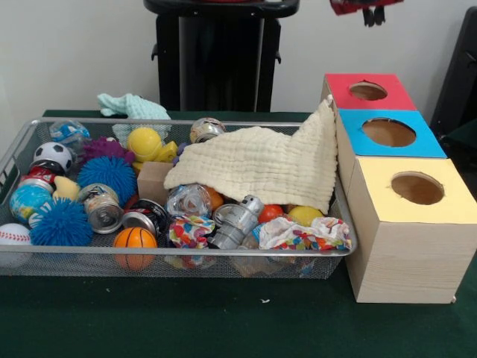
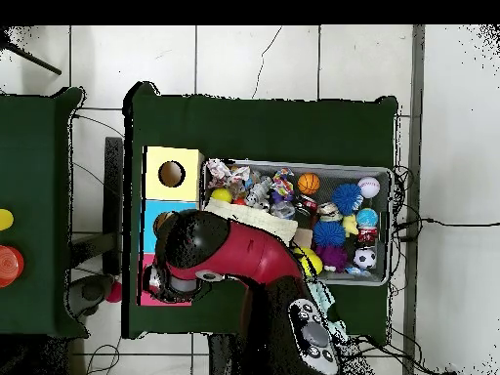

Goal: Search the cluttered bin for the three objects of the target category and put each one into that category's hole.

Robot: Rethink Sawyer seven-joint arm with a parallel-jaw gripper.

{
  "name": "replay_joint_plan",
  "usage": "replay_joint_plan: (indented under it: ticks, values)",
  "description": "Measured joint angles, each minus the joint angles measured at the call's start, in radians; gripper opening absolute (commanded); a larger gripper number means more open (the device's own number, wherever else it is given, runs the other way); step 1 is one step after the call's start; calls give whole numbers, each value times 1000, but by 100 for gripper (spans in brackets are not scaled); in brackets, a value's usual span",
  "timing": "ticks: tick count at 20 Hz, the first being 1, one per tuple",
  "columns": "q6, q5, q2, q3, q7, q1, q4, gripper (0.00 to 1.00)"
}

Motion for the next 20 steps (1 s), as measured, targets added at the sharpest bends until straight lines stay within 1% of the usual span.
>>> replay_joint_plan:
  ticks: [3,6,8,9,10,12,13,14,16,20]
  values:
    - [29,-1,-25,0,0,-3,-18,0]
    - [30,-3,-41,0,0,-4,-34,0]
    - [30,-18,-48,-3,0,-4,-52,0]
    - [29,-38,-49,-5,0,-4,-64,0]
    - [24,-78,-49,-10,0,-4,-85,0]
    - [12,-136,-48,-17,0,-4,-112,0]
    - [2,-173,-48,-23,0,-4,-128,0]
    - [-20,-229,-48,-30,0,-6,-153,0]
    - [-54,-284,-46,-39,0,-9,-179,0]
    - [-143,-357,-38,-47,0,-23,-220,0]
